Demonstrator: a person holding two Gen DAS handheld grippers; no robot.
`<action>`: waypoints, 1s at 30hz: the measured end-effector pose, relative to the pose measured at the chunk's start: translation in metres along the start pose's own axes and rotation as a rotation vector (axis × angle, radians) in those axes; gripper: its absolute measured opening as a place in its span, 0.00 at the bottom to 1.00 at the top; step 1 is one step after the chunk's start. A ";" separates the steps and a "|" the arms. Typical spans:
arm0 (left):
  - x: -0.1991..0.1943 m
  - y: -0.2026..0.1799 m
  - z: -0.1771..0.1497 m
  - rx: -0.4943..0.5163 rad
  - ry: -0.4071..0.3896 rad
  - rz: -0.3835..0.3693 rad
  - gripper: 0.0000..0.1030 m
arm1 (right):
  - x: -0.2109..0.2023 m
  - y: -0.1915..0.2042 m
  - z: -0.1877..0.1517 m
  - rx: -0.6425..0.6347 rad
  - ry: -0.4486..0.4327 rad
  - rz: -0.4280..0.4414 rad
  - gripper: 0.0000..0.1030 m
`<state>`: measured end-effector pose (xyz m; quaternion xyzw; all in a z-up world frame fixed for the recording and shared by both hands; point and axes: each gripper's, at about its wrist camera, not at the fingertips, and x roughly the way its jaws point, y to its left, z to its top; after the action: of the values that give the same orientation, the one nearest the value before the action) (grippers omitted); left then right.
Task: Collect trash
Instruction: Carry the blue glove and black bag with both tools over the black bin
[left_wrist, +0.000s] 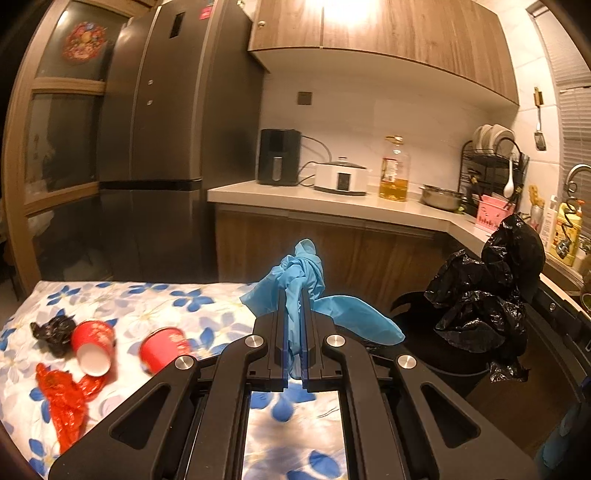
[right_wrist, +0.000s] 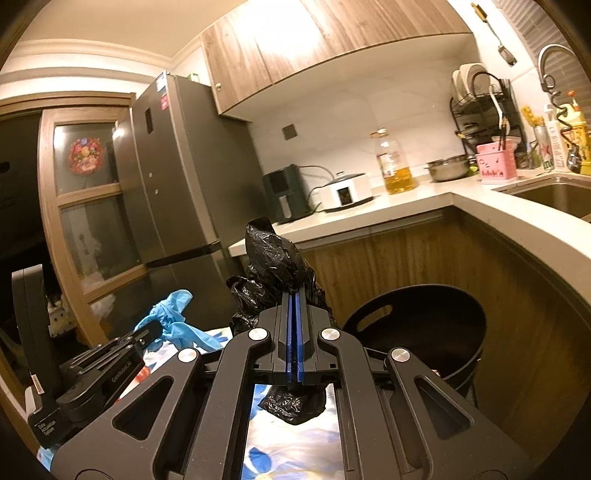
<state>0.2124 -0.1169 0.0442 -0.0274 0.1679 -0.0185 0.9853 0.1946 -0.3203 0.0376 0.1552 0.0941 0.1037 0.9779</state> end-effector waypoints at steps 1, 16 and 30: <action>0.002 -0.004 0.001 0.005 0.000 -0.009 0.04 | -0.001 -0.003 0.002 0.002 -0.004 -0.008 0.02; 0.031 -0.068 0.017 0.072 -0.006 -0.127 0.04 | -0.006 -0.045 0.028 0.006 -0.065 -0.124 0.01; 0.060 -0.116 0.029 0.122 -0.025 -0.212 0.04 | 0.007 -0.078 0.041 0.030 -0.080 -0.188 0.01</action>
<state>0.2755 -0.2340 0.0587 0.0150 0.1504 -0.1323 0.9796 0.2234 -0.4032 0.0497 0.1644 0.0708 0.0041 0.9838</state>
